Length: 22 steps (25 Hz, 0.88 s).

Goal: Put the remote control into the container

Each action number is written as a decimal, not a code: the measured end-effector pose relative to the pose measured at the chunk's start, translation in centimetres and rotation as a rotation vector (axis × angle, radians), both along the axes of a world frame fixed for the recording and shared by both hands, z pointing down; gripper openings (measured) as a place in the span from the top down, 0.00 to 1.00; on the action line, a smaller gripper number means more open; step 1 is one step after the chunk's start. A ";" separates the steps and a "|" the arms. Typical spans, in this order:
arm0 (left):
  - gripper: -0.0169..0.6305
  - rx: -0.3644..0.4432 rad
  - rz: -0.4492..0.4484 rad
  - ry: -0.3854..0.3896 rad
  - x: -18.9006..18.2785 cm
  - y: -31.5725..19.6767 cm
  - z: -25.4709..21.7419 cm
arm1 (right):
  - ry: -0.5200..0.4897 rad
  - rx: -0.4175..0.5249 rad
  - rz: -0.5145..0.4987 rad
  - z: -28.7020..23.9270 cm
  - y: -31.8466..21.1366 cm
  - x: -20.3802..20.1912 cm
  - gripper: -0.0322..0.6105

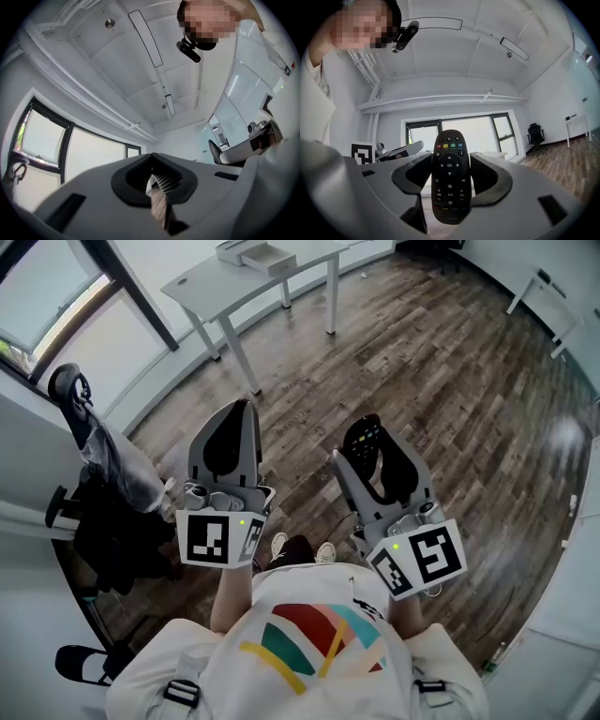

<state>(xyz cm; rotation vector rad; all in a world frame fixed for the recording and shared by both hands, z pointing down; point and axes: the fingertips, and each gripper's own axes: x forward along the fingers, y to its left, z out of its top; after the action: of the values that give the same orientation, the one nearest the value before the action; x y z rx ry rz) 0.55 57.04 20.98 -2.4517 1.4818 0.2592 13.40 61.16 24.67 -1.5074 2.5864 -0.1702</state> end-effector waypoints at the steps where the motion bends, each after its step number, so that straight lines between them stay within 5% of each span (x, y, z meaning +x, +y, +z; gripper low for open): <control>1: 0.96 -0.001 -0.002 -0.007 0.0 0.2 0.0 | -0.005 -0.004 0.002 0.1 0.1 0.2 0.55; 11: 0.96 -0.016 -0.086 -0.048 -3.1 0.1 0.6 | -0.063 -0.073 -0.024 1.8 -1.2 -0.5 0.55; 22: 0.96 -0.023 -0.103 0.000 -5.7 -7.8 1.5 | -0.012 -0.095 -0.048 2.7 -8.7 -3.0 0.55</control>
<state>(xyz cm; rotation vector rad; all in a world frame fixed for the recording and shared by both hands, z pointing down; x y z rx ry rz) -5.13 49.28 22.44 -2.3834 1.6140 0.2227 10.38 52.45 27.33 -1.4706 2.6407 -0.3112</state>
